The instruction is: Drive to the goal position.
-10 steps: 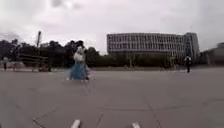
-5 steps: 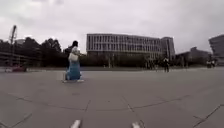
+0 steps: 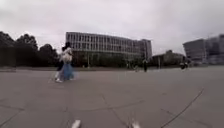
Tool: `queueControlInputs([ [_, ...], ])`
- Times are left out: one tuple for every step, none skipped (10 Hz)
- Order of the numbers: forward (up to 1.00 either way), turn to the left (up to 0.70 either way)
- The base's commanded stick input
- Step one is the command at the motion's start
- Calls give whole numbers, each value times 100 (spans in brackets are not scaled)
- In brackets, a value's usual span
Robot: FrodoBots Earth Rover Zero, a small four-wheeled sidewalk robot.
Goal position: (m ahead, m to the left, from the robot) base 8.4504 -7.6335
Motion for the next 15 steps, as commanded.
queueControlInputs([
  [0, -85],
  [0, -85],
  [0, -85],
  [0, -85],
  [0, -85],
  [0, -85],
  [0, -85],
  [0, -85],
  [0, -85],
  [0, -85],
  [0, -85],
  [0, -85],
  [0, -85],
  [0, -85],
  [0, -84],
])
